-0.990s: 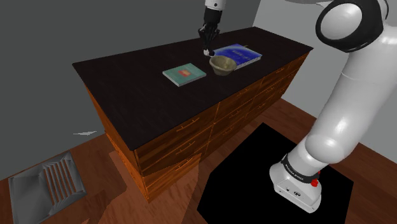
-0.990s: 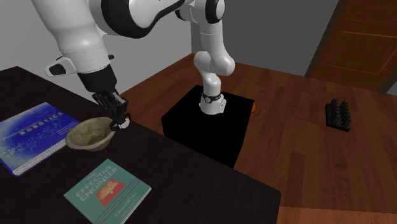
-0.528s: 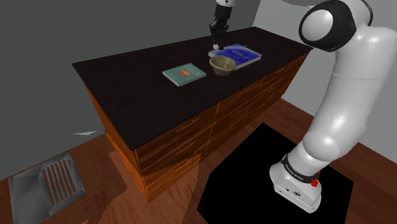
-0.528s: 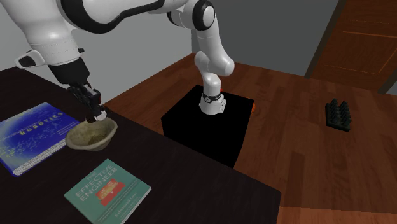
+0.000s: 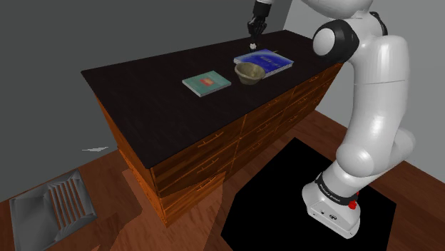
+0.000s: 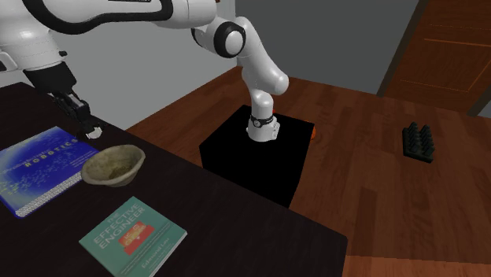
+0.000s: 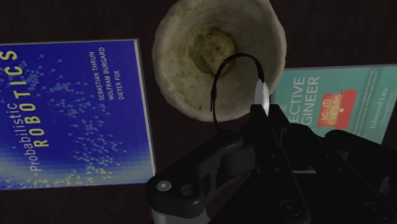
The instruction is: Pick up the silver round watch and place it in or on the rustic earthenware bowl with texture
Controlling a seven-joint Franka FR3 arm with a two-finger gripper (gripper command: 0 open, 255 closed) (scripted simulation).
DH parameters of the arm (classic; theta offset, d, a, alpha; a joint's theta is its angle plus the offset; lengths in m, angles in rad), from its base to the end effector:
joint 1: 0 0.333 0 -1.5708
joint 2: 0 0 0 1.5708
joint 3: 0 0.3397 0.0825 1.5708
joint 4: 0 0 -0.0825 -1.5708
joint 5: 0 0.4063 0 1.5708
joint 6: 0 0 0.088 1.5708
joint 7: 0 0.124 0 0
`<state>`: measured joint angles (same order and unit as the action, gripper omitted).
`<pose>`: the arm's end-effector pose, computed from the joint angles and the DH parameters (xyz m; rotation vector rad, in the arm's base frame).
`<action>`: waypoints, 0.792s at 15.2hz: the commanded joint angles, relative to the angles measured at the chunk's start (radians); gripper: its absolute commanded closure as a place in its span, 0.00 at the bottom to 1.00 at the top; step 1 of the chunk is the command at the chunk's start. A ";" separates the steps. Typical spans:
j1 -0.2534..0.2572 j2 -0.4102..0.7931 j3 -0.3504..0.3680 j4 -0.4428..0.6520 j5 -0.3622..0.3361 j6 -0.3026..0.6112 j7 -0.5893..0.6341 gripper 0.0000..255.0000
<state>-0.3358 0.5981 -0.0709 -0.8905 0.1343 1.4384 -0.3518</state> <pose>0.6925 -0.2591 0.5558 -3.0361 0.0442 0.0178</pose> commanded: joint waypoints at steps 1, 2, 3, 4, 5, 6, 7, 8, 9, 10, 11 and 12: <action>-0.010 0.018 -0.001 0.017 0.001 -0.001 -0.012 1.00; -0.008 0.007 -0.002 -0.014 0.001 0.020 -0.014 1.00; -0.007 -0.002 -0.002 -0.044 0.000 0.040 -0.016 1.00; -0.005 -0.011 -0.003 -0.071 0.000 0.059 -0.018 1.00; -0.004 -0.018 -0.003 -0.097 -0.001 0.077 -0.020 1.00; -0.003 -0.024 -0.004 -0.121 -0.001 0.095 -0.021 1.00; -0.002 -0.030 -0.004 -0.144 -0.001 0.112 -0.023 1.00; -0.001 -0.035 -0.004 -0.166 -0.001 0.129 -0.024 1.00; 0.000 -0.040 -0.004 -0.187 -0.001 0.145 -0.026 1.00; 0.001 -0.043 -0.004 -0.206 -0.002 0.161 -0.027 1.00; 0.002 -0.047 -0.004 -0.225 -0.002 0.176 -0.029 1.00; 0.003 -0.050 -0.004 -0.243 -0.002 0.191 -0.030 1.00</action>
<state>-0.3334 0.5530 -0.0750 -1.1108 0.1327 1.6112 -0.3793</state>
